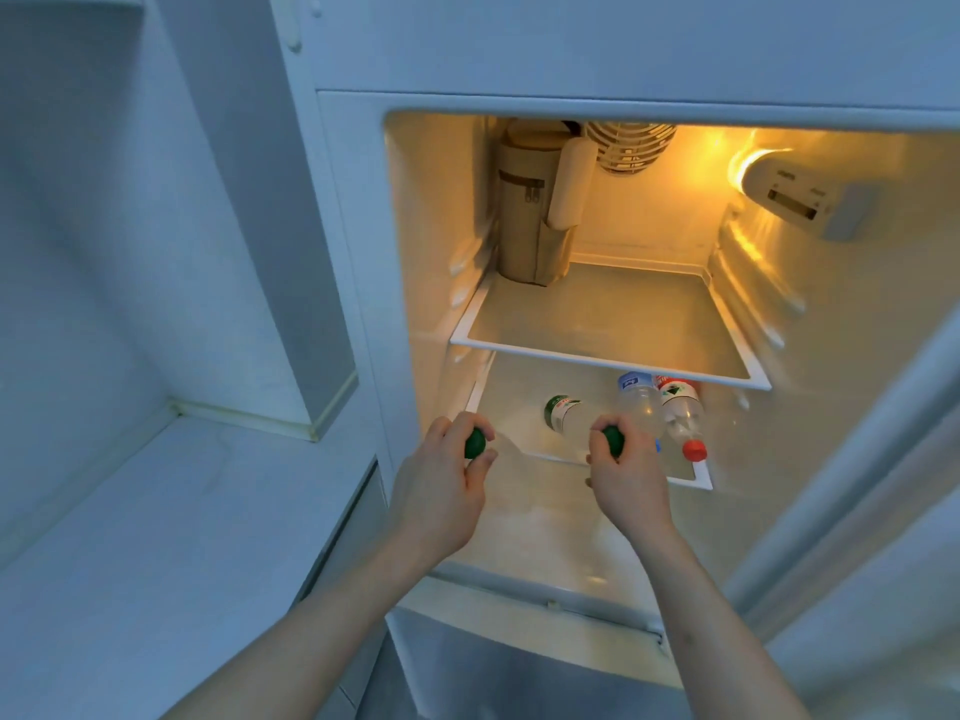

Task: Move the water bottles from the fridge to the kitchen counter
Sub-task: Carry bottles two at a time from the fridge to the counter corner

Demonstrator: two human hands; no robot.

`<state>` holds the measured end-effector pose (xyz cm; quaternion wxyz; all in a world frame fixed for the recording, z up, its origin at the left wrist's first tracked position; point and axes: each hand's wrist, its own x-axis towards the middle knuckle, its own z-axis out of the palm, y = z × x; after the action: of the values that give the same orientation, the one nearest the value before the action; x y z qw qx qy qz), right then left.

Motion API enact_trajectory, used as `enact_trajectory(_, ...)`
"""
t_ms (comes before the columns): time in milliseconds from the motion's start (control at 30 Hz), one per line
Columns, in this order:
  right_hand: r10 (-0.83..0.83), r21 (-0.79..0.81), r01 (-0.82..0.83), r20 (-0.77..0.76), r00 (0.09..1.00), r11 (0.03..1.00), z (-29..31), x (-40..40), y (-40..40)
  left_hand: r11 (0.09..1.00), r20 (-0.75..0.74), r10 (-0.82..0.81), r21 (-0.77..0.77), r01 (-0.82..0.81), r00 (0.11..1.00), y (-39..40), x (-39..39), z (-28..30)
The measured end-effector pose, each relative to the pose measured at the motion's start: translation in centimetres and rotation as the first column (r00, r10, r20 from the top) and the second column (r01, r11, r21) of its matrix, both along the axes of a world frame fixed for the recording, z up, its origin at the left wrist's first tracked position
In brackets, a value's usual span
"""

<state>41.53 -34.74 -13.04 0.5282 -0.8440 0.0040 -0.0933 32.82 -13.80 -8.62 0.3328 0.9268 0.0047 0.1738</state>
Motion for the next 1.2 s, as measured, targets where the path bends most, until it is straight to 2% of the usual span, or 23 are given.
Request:
enact_trajectory(200,0.076,-0.044,-0.077,-0.032,0.997,0.996,3.7,-5.7,1.2,0.998,-0.110,0.016,-0.059,-0.023,0.994,2.2,-8.5,-0.3)
enact_trajectory(300,0.173,-0.097,-0.191,-0.168,0.970,0.977,4.5,-9.2,2.2,0.996,-0.166,0.048,-0.071,-0.061,0.985,3.7,-13.1,-1.2)
enact_trajectory(400,0.256,-0.156,-0.330,-0.366,0.895,0.931,3.9,-12.9,3.7,0.990,-0.216,0.093,-0.080,-0.112,0.972,5.2,-17.8,-2.4)
enact_trajectory(467,0.324,-0.189,-0.443,-0.450,0.833,0.876,2.8,-16.0,5.3,0.982,-0.252,0.161,-0.054,-0.180,0.954,6.3,-21.9,-3.4)
enact_trajectory(667,0.511,-0.250,-0.703,-0.533,0.674,0.666,-0.6,-23.5,10.7,0.927,-0.331,0.325,-0.072,-0.367,0.886,9.1,-32.4,-6.6)
enact_trajectory(867,0.698,-0.294,-0.877,-0.531,0.481,0.381,-1.4,-27.8,17.8,0.793,-0.365,0.543,-0.074,-0.605,0.757,11.5,-40.1,-7.8)
enact_trajectory(1000,0.822,-0.289,-0.944,-0.493,0.287,0.156,-1.2,-29.6,23.8,0.623,-0.365,0.699,-0.110,-0.774,0.615,12.8,-44.9,-8.1)
enact_trajectory(1200,0.883,-0.297,-0.949,-0.467,0.051,-0.102,-0.8,-33.3,30.2,0.350,-0.360,0.857,-0.118,-0.929,0.368,13.1,-50.7,-8.3)
